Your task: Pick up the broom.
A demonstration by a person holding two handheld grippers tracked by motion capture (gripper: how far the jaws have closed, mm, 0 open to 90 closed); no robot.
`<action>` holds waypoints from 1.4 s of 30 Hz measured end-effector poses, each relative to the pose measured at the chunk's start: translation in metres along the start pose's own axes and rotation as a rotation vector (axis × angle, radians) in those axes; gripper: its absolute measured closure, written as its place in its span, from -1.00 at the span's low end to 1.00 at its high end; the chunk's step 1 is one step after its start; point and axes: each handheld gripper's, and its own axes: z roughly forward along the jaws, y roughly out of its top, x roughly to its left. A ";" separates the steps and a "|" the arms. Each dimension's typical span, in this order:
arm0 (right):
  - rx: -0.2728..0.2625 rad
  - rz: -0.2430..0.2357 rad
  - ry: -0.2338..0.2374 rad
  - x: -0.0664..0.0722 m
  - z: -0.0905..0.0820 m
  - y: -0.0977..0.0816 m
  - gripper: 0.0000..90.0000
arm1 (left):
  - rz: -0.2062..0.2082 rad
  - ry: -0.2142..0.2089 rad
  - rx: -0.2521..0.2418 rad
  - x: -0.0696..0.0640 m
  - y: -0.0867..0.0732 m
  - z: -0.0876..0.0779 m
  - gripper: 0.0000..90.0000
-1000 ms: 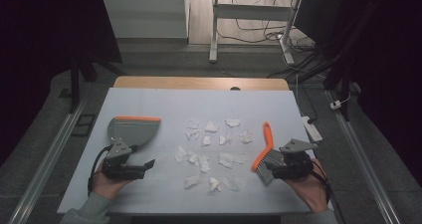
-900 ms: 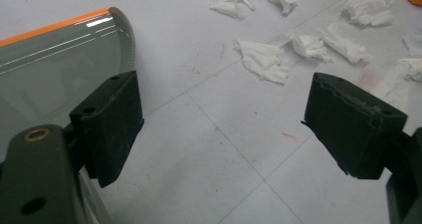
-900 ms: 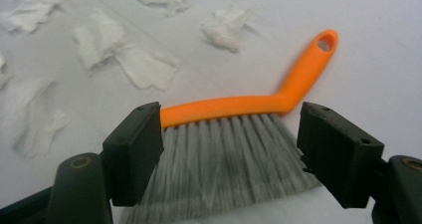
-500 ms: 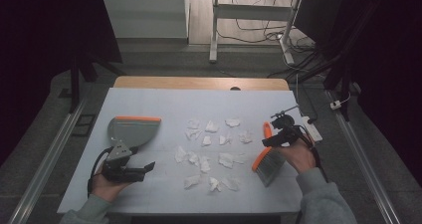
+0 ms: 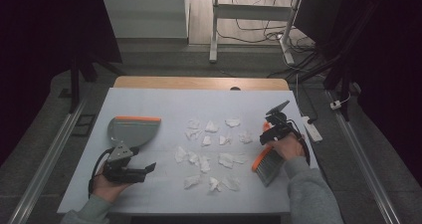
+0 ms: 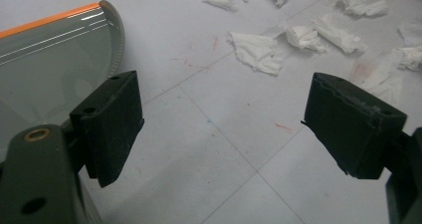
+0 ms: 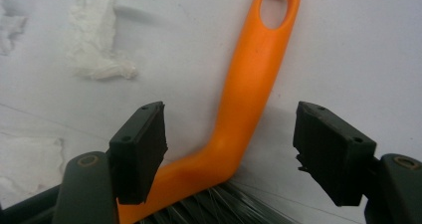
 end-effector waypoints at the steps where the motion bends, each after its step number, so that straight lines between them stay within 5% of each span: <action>1: -0.001 0.008 0.001 0.000 0.002 0.000 -0.34 | 0.000 0.000 0.000 0.000 0.000 0.000 -0.64; 6: 0.024 0.022 -0.004 0.001 0.006 0.000 -0.25 | -0.003 -0.001 -0.001 0.000 0.000 0.000 -0.64; 13: 0.056 0.035 -0.032 0.005 0.011 -0.004 0.14 | -0.002 -0.005 0.001 0.001 0.000 0.001 -0.64; 18: 0.043 0.095 -0.044 0.008 0.010 -0.007 0.49 | -0.001 -0.005 -0.002 0.001 -0.001 0.000 -0.64; 26: 0.019 0.067 -0.051 0.010 0.009 -0.010 0.58 | -0.003 -0.007 -0.005 0.000 -0.001 -0.001 -0.64; 34: 0.013 -0.012 -0.014 0.002 0.005 -0.013 0.58 | -0.007 -0.003 -0.002 0.002 0.000 0.001 -0.64; 42: -0.078 -0.019 0.103 -0.018 -0.032 -0.021 0.59 | -0.007 -0.001 -0.003 0.002 0.000 0.001 -0.64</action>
